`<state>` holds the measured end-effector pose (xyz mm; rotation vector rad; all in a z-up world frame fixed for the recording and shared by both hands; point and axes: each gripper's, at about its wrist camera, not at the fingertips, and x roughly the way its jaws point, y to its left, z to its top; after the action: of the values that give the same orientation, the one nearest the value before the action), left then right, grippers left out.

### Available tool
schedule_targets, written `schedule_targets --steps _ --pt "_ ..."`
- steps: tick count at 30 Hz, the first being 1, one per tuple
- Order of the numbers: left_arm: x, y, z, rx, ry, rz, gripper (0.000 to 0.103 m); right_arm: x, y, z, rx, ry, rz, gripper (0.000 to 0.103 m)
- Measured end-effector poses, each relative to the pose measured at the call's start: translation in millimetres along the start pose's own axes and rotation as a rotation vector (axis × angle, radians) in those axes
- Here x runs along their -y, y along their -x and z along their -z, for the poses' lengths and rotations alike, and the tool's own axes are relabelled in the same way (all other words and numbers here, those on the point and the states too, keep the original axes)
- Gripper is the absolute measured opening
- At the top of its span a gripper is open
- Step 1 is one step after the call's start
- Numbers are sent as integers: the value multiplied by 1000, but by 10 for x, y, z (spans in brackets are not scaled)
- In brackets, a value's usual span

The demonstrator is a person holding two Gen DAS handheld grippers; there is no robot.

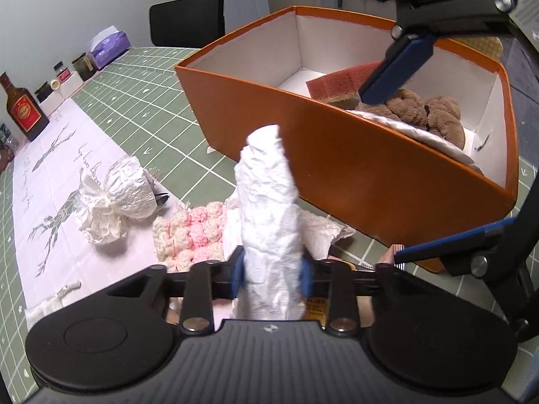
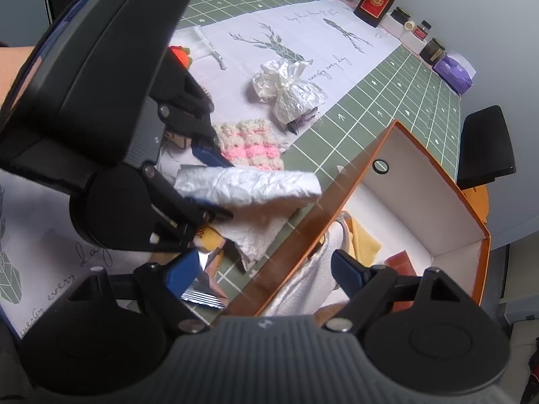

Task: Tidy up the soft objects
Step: 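Grasp the crumpled foil with the left tool while the right tool reaches for the Deeyer packet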

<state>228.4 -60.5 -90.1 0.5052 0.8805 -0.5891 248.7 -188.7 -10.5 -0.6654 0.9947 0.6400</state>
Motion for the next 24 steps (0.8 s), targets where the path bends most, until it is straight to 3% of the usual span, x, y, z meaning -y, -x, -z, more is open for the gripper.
schedule_targets --steps 2,5,12,21,24 --pt "-6 18 15 10 12 -3 16 -17 -3 4 3 1 -6 84" --pt "23 77 21 43 4 -49 13 -70 8 1 12 10 -6 84" --pt "23 531 42 146 45 -89 13 -192 150 4 73 -20 -32 84" --pt "3 1023 383 140 177 -110 13 -550 171 52 134 -92 -104 84" --pt "-56 1105 583 135 231 -123 13 -646 54 42 131 -109 -89 83"
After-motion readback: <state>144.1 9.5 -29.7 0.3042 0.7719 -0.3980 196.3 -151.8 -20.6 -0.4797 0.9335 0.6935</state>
